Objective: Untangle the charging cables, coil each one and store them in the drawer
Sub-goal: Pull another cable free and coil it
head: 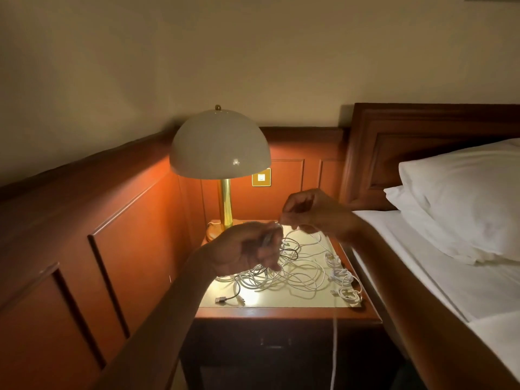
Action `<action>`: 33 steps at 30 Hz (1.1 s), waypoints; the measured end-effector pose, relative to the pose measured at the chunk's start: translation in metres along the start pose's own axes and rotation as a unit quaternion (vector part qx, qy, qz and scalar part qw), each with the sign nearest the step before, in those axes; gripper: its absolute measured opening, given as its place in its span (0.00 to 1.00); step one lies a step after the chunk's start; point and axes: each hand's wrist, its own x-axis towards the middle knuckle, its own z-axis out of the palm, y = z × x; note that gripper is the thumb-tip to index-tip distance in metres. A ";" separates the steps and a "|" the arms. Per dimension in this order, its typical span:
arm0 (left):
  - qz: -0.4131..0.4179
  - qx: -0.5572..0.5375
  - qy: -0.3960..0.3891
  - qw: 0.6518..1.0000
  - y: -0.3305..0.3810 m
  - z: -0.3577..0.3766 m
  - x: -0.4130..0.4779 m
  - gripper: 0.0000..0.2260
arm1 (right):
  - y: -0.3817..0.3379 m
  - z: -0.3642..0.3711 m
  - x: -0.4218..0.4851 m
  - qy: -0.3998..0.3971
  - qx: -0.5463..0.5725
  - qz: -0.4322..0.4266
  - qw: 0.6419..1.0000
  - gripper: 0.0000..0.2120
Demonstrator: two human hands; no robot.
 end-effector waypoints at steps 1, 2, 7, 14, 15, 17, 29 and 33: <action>0.032 -0.037 0.022 0.999 -0.001 0.002 -0.001 0.08 | 0.015 0.013 -0.003 0.035 0.093 0.009 0.995 0.05; 0.065 -0.082 0.062 0.993 -0.003 0.005 0.000 0.06 | 0.028 0.028 -0.008 0.070 0.163 0.029 0.984 0.06; 0.219 -0.209 0.264 0.916 -0.024 -0.001 0.018 0.16 | 0.068 0.083 -0.041 0.145 0.129 0.116 0.974 0.14; 0.134 0.413 0.397 0.809 -0.044 -0.019 0.016 0.11 | 0.032 0.048 -0.032 0.045 -0.377 0.076 0.922 0.06; 0.102 0.459 0.349 0.811 -0.047 -0.017 0.016 0.12 | 0.021 0.038 -0.027 0.029 -0.419 0.067 0.905 0.05; 0.045 0.405 0.246 0.880 -0.051 -0.017 0.015 0.16 | -0.002 0.016 -0.015 -0.015 -0.466 0.038 0.884 0.06; 0.281 -0.203 0.278 0.896 -0.024 -0.002 0.006 0.13 | 0.061 0.069 -0.035 0.131 0.073 0.100 0.984 0.13; 0.226 0.245 0.439 0.834 -0.045 -0.024 0.009 0.16 | 0.069 0.081 -0.048 0.095 -0.160 0.077 0.980 0.11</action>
